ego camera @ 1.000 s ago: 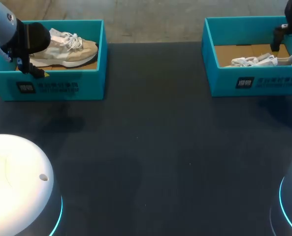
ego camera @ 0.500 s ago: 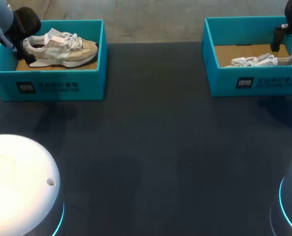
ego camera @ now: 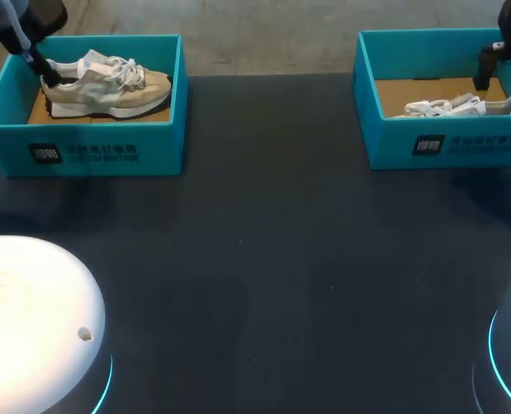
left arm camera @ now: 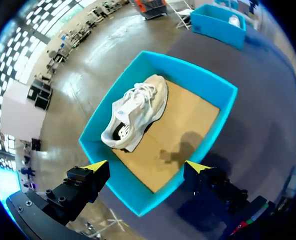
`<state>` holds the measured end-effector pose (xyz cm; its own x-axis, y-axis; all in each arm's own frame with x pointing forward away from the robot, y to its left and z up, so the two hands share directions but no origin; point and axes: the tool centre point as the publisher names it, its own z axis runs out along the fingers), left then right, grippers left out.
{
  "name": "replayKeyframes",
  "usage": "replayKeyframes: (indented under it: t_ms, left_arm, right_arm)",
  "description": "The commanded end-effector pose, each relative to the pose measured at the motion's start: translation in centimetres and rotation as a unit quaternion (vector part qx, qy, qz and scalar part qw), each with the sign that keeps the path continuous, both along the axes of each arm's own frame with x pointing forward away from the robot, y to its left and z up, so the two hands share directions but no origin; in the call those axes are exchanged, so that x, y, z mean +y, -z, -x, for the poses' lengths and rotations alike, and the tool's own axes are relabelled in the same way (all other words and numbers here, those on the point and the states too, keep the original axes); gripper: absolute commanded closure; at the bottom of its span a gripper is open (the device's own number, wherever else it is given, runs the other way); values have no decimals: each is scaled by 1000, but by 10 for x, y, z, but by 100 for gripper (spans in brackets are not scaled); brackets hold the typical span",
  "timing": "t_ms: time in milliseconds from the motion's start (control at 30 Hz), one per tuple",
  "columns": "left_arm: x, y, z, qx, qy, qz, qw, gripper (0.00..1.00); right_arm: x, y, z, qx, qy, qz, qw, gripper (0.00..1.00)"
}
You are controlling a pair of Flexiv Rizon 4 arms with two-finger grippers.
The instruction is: Take the shoe out of the shoebox, open the shoe tongue, remove and reinsert the insole, then place the shoe into the shoebox
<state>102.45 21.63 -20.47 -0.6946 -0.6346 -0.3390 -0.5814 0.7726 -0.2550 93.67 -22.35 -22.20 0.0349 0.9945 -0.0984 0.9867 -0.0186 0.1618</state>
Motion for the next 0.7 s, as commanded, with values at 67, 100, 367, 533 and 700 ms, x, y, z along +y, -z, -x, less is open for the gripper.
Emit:
replayKeyframes:
  t_ms: [67,100,367,533,700]
  left_arm:
    - [4,-1,1,6,15,-5,1000,0]
    - [4,-1,1,6,15,-5,1000,0]
    - [4,-1,1,6,15,-5,1000,0]
    - [0,-8,17,-29,211,-18,977,0]
    - [11,-13,14,-21,391,-65,918,0]
  right_arm:
    - [0,0,1,-1,1,0,1000,0]
    - [0,0,1,-1,1,0,1000,0]
    - [0,0,1,-1,1,0,1000,0]
    - [0,0,1,-1,1,0,1000,0]
    - [0,0,1,-1,1,0,1000,0]
